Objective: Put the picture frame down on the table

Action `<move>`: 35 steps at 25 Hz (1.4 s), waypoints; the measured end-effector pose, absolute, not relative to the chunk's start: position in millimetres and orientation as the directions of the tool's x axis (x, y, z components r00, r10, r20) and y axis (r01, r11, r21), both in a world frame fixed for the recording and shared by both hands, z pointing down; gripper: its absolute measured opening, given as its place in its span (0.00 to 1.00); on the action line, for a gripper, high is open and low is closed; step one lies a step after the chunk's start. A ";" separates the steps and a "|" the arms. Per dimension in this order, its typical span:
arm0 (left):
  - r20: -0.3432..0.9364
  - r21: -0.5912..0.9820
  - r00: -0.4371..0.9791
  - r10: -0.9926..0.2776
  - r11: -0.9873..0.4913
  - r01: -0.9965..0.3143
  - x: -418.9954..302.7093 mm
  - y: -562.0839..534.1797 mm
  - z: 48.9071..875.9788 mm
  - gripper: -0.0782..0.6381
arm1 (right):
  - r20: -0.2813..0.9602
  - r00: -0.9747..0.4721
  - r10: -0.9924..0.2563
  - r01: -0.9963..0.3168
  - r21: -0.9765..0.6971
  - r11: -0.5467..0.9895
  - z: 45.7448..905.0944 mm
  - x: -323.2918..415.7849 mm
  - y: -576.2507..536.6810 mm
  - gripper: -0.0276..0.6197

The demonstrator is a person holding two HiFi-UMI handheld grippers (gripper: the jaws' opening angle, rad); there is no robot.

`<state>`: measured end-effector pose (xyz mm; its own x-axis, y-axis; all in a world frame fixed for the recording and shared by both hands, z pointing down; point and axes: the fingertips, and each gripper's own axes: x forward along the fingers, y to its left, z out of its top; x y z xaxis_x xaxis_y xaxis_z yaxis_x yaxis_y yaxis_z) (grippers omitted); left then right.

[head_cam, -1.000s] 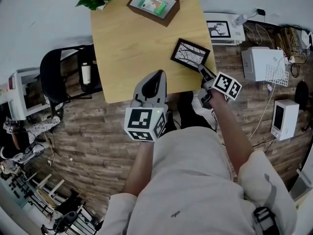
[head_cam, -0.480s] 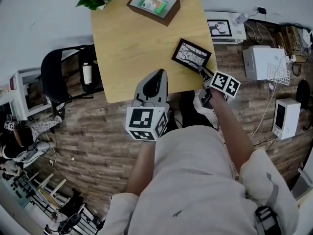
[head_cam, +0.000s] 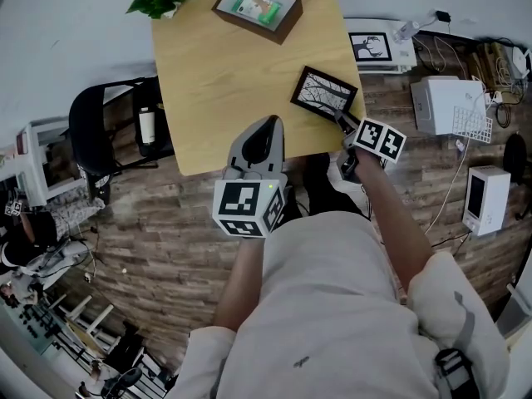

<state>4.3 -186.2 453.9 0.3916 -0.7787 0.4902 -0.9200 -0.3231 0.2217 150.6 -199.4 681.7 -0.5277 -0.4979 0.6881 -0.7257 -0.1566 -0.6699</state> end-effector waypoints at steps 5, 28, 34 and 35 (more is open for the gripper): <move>0.491 0.222 0.393 -0.777 -0.324 -0.920 9.0 -185.4 455.1 0.12 | 0.680 -0.551 -0.484 -0.726 -0.676 -0.125 681.1 149.7 -197.8 0.35; 0.491 0.224 0.399 -0.774 -0.331 -0.917 20.6 -176.9 457.5 0.12 | 0.693 -0.590 -0.415 -0.784 -0.614 0.090 672.1 137.0 -180.9 0.62; 0.486 0.229 0.413 -0.770 -0.343 -0.911 18.0 -168.3 456.5 0.12 | 0.698 -0.571 -0.431 -0.796 -0.599 0.086 667.9 138.2 -171.4 0.62; 0.484 0.229 0.417 -0.769 -0.349 -0.909 17.6 -167.7 455.2 0.12 | 0.698 -0.568 -0.435 -0.798 -0.596 0.086 666.6 137.9 -169.8 0.62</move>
